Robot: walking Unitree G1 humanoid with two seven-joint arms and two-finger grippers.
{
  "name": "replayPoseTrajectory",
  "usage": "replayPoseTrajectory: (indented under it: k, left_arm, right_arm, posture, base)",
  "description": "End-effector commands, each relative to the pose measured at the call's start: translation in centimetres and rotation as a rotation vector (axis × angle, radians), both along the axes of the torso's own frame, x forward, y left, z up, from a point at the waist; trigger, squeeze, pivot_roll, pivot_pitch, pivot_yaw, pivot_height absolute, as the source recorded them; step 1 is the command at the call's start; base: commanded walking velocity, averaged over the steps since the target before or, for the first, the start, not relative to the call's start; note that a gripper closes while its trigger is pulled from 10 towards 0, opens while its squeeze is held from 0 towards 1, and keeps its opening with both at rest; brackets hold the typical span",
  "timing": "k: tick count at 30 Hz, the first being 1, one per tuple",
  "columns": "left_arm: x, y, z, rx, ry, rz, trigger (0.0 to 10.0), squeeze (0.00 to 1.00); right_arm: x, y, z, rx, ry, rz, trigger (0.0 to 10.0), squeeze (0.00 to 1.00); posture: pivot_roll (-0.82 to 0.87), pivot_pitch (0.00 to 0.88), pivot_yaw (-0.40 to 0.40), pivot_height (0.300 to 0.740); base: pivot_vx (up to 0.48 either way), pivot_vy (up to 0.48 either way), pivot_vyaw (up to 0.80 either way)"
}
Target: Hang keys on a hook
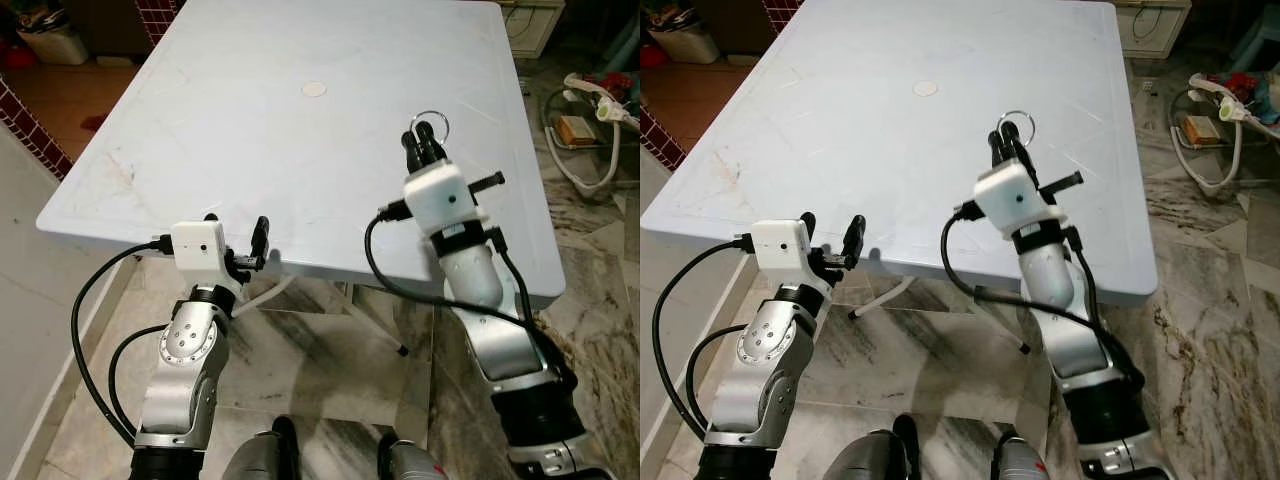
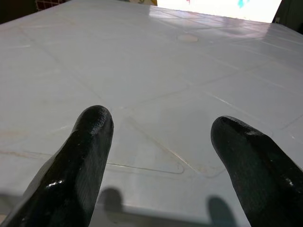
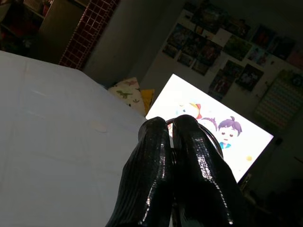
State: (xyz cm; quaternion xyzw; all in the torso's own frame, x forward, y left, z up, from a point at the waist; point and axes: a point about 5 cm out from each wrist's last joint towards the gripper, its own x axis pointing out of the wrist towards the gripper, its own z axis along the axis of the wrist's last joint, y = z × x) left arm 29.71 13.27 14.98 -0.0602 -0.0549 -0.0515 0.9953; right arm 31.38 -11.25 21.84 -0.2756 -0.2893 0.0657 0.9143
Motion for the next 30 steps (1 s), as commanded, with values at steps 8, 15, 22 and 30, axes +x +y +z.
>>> replayPoseTrajectory:
  k: [8, 15, 22, 30]
  left_arm:
    - [-0.6, 1.1, -0.9, 0.049, 0.013, 0.057, 10.0, 0.00]
    - [-1.4, 2.8, -0.1, 0.072, -0.031, 0.188, 10.0, 0.00]
    - [-2.1, 4.6, 0.1, 0.107, -0.043, 0.251, 10.0, 0.00]
    - [-2.0, 4.2, 0.2, 0.107, -0.045, 0.246, 10.0, 0.00]
  right_arm:
    - [-1.4, -0.1, -0.4, 0.144, 0.005, -0.022, 10.0, 0.00]
    - [-2.2, -0.4, 0.3, 0.133, -0.037, -0.040, 10.0, 0.00]
    - [-2.5, -1.7, 0.1, 0.104, -0.021, -0.072, 10.0, 0.00]
    - [-2.5, -1.7, -0.2, 0.101, 0.004, -0.072, 10.0, 0.00]
  posture:
    - [-0.05, 0.188, 0.053, 0.740]
    - [-0.05, 0.178, 0.052, 0.740]
    - [-0.04, 0.159, 0.045, 0.740]
    - [-0.04, 0.157, 0.051, 0.740]
  base:
    - [0.000, 0.000, 0.00]
    - [0.000, 0.000, 0.00]
    - [0.000, 0.000, 0.00]
    - [0.000, 0.000, 0.07]
